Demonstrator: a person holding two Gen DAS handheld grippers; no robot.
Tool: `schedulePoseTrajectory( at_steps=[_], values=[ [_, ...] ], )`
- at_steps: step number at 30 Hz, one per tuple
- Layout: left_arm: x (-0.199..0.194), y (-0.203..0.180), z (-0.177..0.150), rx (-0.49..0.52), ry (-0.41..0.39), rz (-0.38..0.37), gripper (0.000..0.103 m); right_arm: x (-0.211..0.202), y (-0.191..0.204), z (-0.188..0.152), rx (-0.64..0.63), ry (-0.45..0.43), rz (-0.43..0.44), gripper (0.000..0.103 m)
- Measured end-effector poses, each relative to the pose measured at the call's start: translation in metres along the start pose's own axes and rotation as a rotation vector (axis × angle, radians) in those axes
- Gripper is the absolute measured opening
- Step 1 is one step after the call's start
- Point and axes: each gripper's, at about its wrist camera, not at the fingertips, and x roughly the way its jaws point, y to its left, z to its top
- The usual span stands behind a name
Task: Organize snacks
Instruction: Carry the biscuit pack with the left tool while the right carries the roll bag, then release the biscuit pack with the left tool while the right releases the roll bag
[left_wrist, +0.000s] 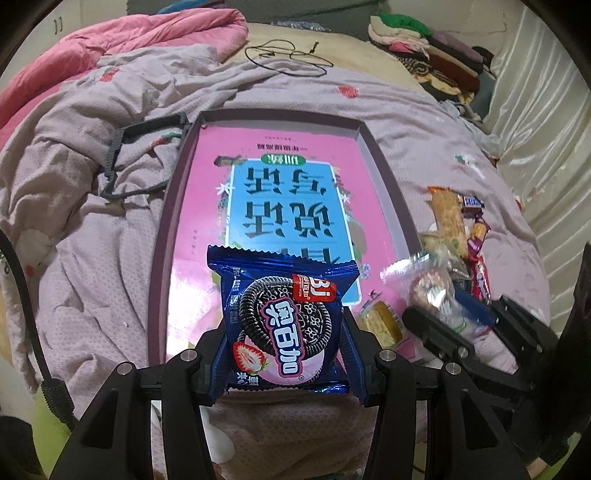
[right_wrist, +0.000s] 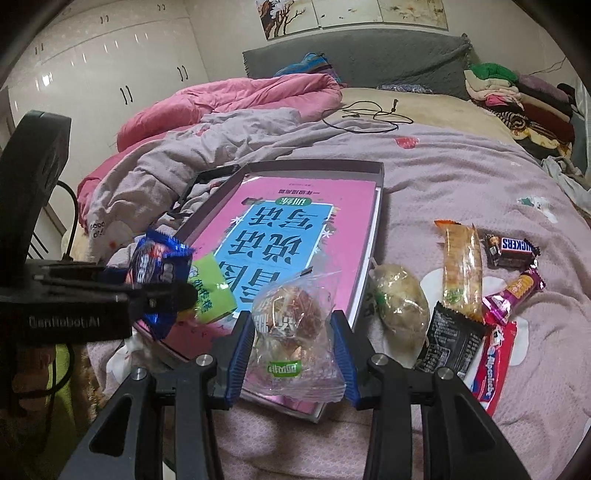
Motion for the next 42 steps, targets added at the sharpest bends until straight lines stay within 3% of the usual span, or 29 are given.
schedulePoseTrajectory(
  at_steps=[9,14,29,42],
  values=[
    [0.01,-0.005,-0.004,0.017,0.023,0.005,0.053,0.016,0.005,0.003,-0.081,0.011,-0.112,0.043],
    [0.014,-0.006,-0.005,0.016,0.033,0.009,0.053,0.017,0.01,0.002,-0.115,0.007,-0.132,0.043],
    [0.017,-0.007,-0.005,0.02,0.038,0.013,0.053,0.015,0.01,-0.002,-0.104,0.023,-0.086,0.044],
    [0.019,-0.006,-0.003,0.014,0.039,0.021,0.053,0.007,0.011,-0.009,-0.087,0.03,-0.021,0.057]
  ],
)
